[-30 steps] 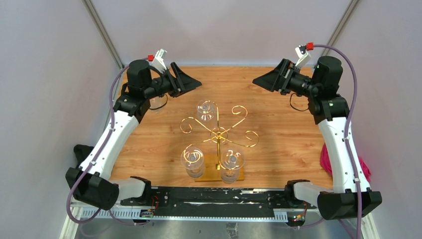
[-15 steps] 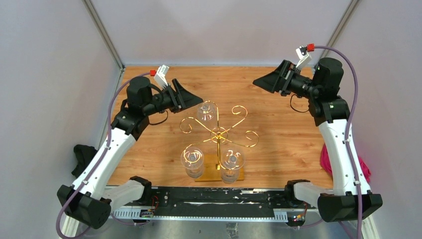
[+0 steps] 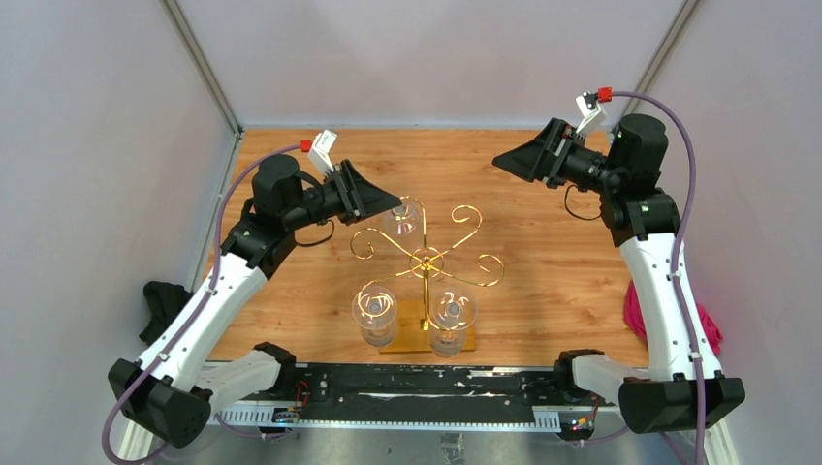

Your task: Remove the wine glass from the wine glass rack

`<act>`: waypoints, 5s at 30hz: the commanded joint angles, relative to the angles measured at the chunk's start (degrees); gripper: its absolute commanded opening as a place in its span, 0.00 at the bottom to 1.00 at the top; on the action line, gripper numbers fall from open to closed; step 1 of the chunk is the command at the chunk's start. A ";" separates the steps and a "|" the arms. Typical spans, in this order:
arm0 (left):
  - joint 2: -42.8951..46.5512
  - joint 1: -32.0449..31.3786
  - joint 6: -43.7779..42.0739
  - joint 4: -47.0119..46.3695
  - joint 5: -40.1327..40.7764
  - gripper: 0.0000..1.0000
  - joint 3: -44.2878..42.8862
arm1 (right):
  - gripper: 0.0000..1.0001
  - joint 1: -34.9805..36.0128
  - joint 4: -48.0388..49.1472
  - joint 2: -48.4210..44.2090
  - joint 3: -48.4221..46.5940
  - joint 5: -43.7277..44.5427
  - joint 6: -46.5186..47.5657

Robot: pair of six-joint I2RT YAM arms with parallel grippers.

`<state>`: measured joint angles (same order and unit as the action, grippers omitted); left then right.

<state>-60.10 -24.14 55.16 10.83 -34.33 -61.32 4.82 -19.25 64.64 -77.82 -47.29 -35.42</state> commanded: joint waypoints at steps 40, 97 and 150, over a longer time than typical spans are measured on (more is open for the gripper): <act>4.79 -0.65 1.51 3.72 3.67 0.18 -4.69 | 0.96 -0.66 1.86 0.06 2.56 0.53 -1.32; 4.38 -0.72 1.14 1.81 1.58 0.11 0.53 | 0.00 36.93 -18.67 16.09 -16.14 20.17 12.74; 1.49 -0.64 10.27 -9.38 -1.21 0.00 5.00 | 0.68 37.63 -12.81 8.15 -13.95 26.44 9.07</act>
<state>-58.57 -24.18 64.75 3.11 -34.15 -57.39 41.91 -32.10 73.65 -92.88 -20.38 -26.68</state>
